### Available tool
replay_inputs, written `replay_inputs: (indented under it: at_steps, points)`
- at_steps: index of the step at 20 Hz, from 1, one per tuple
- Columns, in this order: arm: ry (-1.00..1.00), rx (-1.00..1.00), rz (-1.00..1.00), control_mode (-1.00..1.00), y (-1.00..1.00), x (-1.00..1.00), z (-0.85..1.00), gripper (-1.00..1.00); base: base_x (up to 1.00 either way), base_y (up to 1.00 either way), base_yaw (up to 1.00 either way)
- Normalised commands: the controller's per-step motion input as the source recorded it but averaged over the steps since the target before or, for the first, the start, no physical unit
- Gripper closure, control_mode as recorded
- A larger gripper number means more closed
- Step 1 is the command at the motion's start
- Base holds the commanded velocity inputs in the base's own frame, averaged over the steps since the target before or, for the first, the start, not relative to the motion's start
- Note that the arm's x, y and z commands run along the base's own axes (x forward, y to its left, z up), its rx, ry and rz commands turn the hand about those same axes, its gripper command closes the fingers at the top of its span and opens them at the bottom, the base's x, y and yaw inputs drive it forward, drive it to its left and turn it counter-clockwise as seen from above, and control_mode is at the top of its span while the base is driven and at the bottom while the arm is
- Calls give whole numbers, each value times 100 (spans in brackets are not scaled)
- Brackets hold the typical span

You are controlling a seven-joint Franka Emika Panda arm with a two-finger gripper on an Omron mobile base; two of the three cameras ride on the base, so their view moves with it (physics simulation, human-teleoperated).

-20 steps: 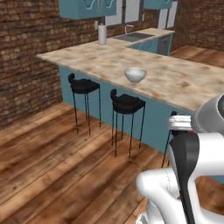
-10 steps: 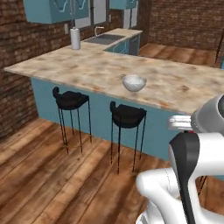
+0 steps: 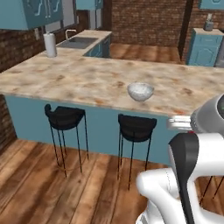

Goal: Open the fridge, grab two sodas, and place both sodas inside the bowl with ice on the dining counter.

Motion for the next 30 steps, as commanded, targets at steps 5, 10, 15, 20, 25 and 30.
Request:
replay_inputs:
  at_steps: [5,10,15,20,25,30]
  points:
    - [0,0,0,100,0,0,0,100,93,30,-39]
    - [0,0,0,100,0,0,0,100,83,12,-37]
    - [0,0,0,100,0,0,0,100,79,47,-36]
    - [0,0,0,100,0,0,0,100,70,75,-29]
    - [2,0,-4,-100,4,20,0,100,69,47,-22]
    - [14,1,-14,-100,2,100,0,100,0,0,0]
